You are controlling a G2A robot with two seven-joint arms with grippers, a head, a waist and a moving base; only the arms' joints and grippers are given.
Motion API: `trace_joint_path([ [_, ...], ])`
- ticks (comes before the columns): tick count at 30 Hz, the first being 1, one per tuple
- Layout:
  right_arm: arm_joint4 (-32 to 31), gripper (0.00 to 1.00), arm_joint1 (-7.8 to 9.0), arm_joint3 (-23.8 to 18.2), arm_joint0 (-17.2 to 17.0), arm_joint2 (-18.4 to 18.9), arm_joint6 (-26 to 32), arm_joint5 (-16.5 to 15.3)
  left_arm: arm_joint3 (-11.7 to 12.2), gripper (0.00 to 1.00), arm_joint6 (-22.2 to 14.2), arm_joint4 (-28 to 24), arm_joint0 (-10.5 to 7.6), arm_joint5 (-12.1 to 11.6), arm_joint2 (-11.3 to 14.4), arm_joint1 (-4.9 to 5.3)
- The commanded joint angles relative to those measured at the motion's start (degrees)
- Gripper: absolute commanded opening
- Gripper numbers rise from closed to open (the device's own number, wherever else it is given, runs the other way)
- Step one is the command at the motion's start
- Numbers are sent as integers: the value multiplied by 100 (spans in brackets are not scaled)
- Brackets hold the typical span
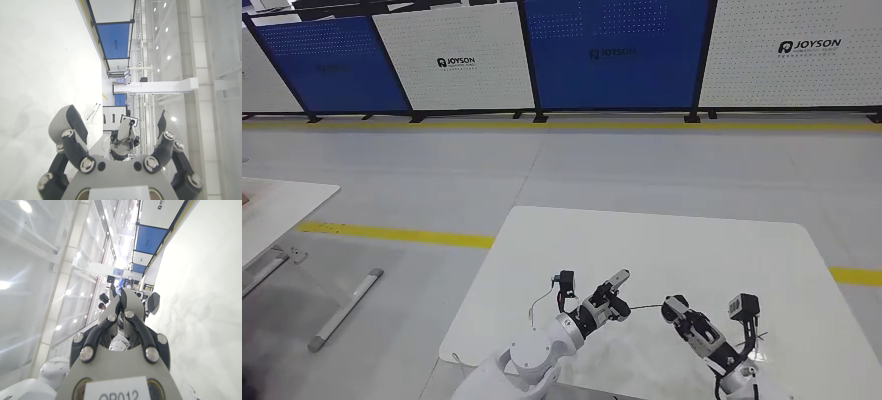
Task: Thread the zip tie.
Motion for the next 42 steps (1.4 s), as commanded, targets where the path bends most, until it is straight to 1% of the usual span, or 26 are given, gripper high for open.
trace_joint_path([
  [1, 34, 0, 1, 7, 1, 10, 41, -1, 0, 100, 0, 0, 0, 0, 0, 0],
  [6, 34, 0, 1, 7, 1, 10, 41, -1, 0, 100, 0, 0, 0, 0, 0, 0],
  [7, 34, 0, 1, 7, 1, 10, 41, -1, -25, 100, -36, 0, 11, -6, 35, -3],
  [9, 34, 0, 1, 7, 1, 10, 41, -1, -82, 100, -233, 148, 39, -48, 141, 1],
  [11, 34, 0, 1, 7, 1, 10, 41, -1, -114, 100, -357, 110, 73, -95, 196, -1],
  [12, 34, 0, 1, 7, 1, 10, 41, -1, -118, 100, -415, 88, 73, -144, 225, -5],
  [14, 11, 0, -1, 7, 5, 6, -1, 25, -90, 100, -335, 27, 60, -274, 240, -21],
  [15, -90, 0, -8, -8, 21, -5, -120, 64, -74, 100, -243, -63, 50, -388, 243, -38],
  [16, -250, 0, -22, -32, 25, -25, -391, 92, -35, 100, -131, -196, 36, -546, 255, -62],
  [17, -341, 0, -36, -58, 22, -60, -567, 101, -15, 100, -106, -229, 22, -616, 264, -71],
  [19, -488, 0, -64, -76, 36, -135, -841, 115, -15, 100, -106, -229, 22, -616, 264, -71],
  [21, -574, 0, -81, -70, 57, -183, -952, 138, -15, 100, -106, -229, 22, -616, 264, -71],
  [30, -574, 0, -81, -70, 57, -183, -952, 138, -15, 100, -106, -229, 22, -616, 264, -71],
  [32, -574, 0, -81, -70, 57, -183, -952, 138, -46, 100, -120, -266, 16, -623, 294, -80],
  [35, -574, 0, -81, -70, 57, -183, -952, 138, -62, 100, -106, -294, -74, -653, 343, -105],
  [37, -574, 0, -81, -70, 57, -183, -952, 138, -28, 100, -100, -332, -142, -693, 379, -126],
  [42, -574, 0, -81, -70, 57, -183, -952, 138, -21, 100, -100, -345, -152, -699, 383, -129],
])
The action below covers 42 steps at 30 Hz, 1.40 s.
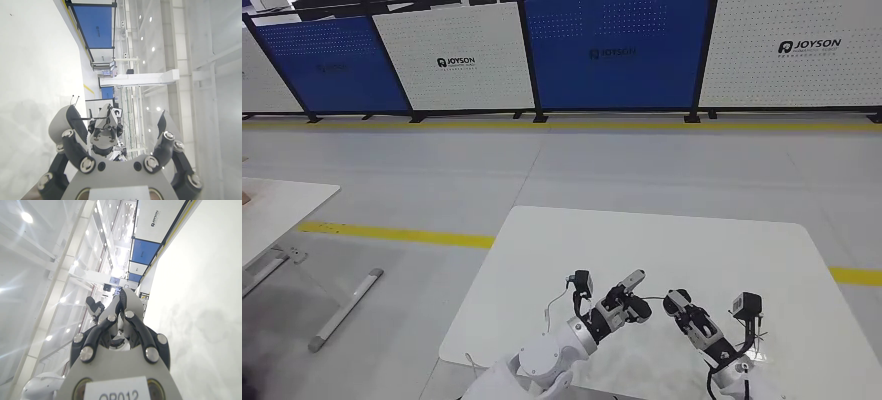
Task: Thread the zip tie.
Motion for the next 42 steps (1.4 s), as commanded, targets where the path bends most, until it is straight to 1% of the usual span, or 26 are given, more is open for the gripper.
trace_joint_path([
  [1, 0, 0, 0, 0, 0, 0, 0, 0, -1, 100, -1, 2, 1, 2, -1, 1],
  [4, 0, 0, 0, 0, 0, 0, 0, 0, 5, 100, 4, 25, 1, 7, 1, 1],
  [8, 0, 0, 0, 0, 0, 0, 0, 0, 70, 100, 53, 434, -5, 108, 69, 8],
  [12, 0, 0, 0, 0, 0, 0, 0, 0, 134, 100, 84, 521, -42, 189, 116, -5],
  [14, 0, 0, 0, 0, 0, 0, 0, 0, 148, 100, 117, 464, -56, 164, 126, -17],
  [16, 24, 0, -7, -6, 9, -24, 46, 33, 159, 100, 213, 307, -75, 38, 122, -42],
  [21, 186, 0, -19, 61, 62, -11, 280, -1, 159, 100, 213, 307, -75, 38, 122, -42],
  [27, 186, 0, -19, 61, 62, -11, 280, -1, 158, 100, 218, 310, -74, 39, 123, -43],
  [29, 186, 0, -19, 61, 62, -11, 280, -1, 154, 100, 208, 333, -64, -4, 126, -45],
  [30, 186, 0, -19, 61, 62, -11, 280, -1, 158, 95, 194, 343, -60, -21, 121, -45],
  [31, 186, 0, -19, 61, 62, -11, 280, -1, 158, 56, 180, 356, -56, -40, 115, -43],
  [32, 186, 0, -19, 61, 62, -11, 280, -1, 159, 45, 163, 371, -48, -63, 106, -42],
  [33, 186, 0, -19, 61, 62, -11, 280, -1, 158, 41, 160, 375, -42, -77, 98, -41],
  [35, 186, 0, -19, 61, 62, -11, 280, -1, 153, 24, 175, 386, -31, -122, 76, -41],
  [36, 186, 0, -19, 61, 62, -11, 280, -1, 152, 18, 174, 389, -26, -138, 71, -41],
  [37, 186, 0, -19, 61, 62, -11, 280, -1, 148, 2, 172, 382, -21, -160, 64, -42],
  [38, 186, 0, -19, 61, 62, -11, 280, -1, 145, 0, 168, 374, -12, -184, 57, -43],
  [42, 186, 0, -19, 61, 62, -11, 280, -1, 127, 0, 149, 383, 16, -234, 42, -43],
])
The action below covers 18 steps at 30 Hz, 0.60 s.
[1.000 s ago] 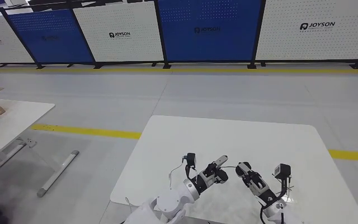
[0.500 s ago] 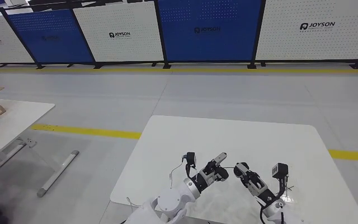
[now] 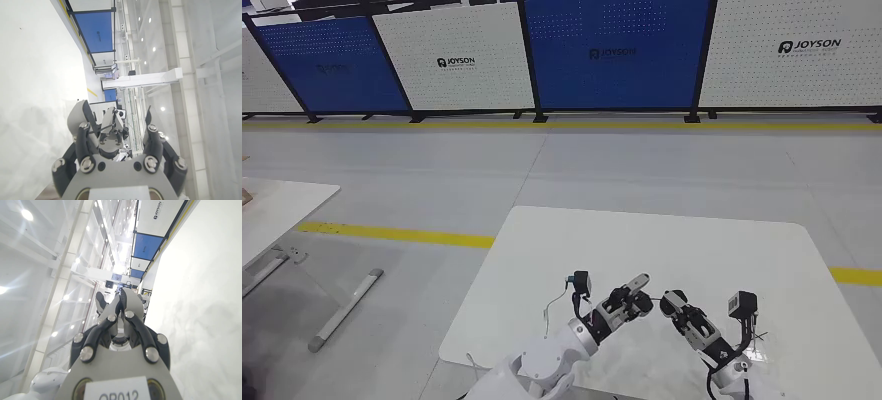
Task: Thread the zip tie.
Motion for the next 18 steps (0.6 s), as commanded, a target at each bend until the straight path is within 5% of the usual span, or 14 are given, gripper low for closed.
trace_joint_path([
  [1, 0, 0, 0, 0, 0, 0, 0, 0, -15, 0, -12, 4, 17, -26, -9, 0],
  [14, 0, 0, 0, 0, 0, 0, 0, 0, -100, 1, -101, 328, 140, -89, -43, 25],
  [18, 0, 0, 0, 0, 0, 0, 0, 0, -107, 20, -121, 385, 147, -72, -43, 28],
])
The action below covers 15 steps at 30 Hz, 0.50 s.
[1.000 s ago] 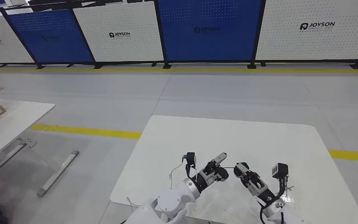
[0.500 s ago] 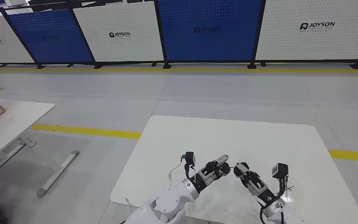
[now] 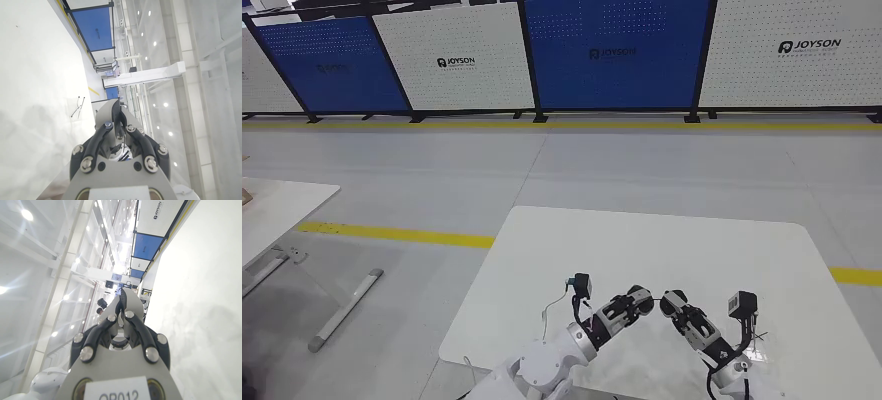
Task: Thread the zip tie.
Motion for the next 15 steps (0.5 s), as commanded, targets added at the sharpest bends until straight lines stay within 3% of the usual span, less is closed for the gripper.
trace_joint_path([
  [1, 0, 0, 0, 0, 0, 0, 0, 0, -3, 21, -6, 13, 2, 5, -5, 1],
  [6, 0, 0, 0, 0, 0, 0, 0, 0, -7, 22, -32, 15, 11, -17, -16, 1],
  [12, 0, 0, 0, 0, 0, 0, 0, 0, -11, 7, -57, 39, 21, -46, -29, 3],
  [15, 0, 0, 0, 0, 0, 0, 0, 0, -22, 8, -77, 57, 35, -57, -39, 6],
])
